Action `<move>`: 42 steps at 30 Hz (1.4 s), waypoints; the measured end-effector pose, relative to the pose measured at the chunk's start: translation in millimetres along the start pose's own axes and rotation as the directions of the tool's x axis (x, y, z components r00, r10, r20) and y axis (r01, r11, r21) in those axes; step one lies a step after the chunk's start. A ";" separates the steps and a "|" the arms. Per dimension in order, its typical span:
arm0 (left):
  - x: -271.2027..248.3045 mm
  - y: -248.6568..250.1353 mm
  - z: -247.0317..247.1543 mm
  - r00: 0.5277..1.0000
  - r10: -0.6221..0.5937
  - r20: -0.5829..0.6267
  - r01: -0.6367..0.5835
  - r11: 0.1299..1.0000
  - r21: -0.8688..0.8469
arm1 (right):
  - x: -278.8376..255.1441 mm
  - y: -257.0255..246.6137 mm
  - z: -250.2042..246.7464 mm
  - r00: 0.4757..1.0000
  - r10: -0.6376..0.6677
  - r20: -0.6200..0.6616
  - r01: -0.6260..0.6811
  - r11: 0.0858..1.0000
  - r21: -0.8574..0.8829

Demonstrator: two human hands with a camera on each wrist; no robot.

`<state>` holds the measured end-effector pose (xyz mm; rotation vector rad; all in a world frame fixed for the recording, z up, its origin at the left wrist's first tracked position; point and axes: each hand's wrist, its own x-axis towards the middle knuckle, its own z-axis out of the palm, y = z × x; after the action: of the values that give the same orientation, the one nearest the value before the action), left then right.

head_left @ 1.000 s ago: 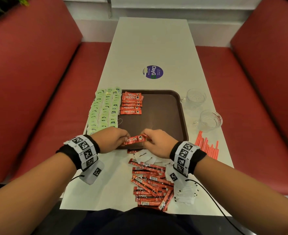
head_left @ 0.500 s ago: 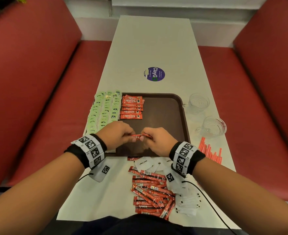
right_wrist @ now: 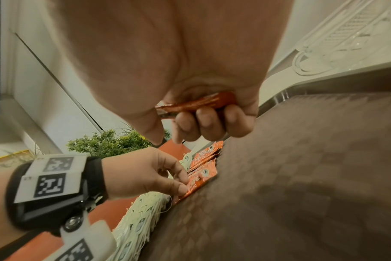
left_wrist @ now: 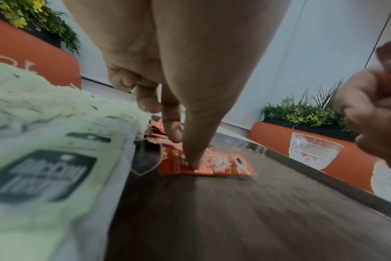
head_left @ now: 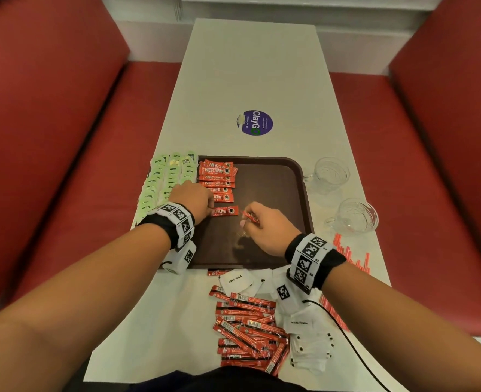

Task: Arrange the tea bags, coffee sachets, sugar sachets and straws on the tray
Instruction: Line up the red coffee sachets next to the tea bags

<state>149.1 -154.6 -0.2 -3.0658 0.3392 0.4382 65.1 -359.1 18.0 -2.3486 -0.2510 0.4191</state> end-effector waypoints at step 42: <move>-39.3 12.1 4.9 0.917 0.399 -0.005 -0.373 0.853 -0.366 | 0.5 6.2 4.9 0.998 -0.060 0.016 0.061 0.998 -0.034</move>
<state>108.3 -157.8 6.1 -3.3129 0.9919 0.6928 64.1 -360.2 10.3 -2.3653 -0.3380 0.4060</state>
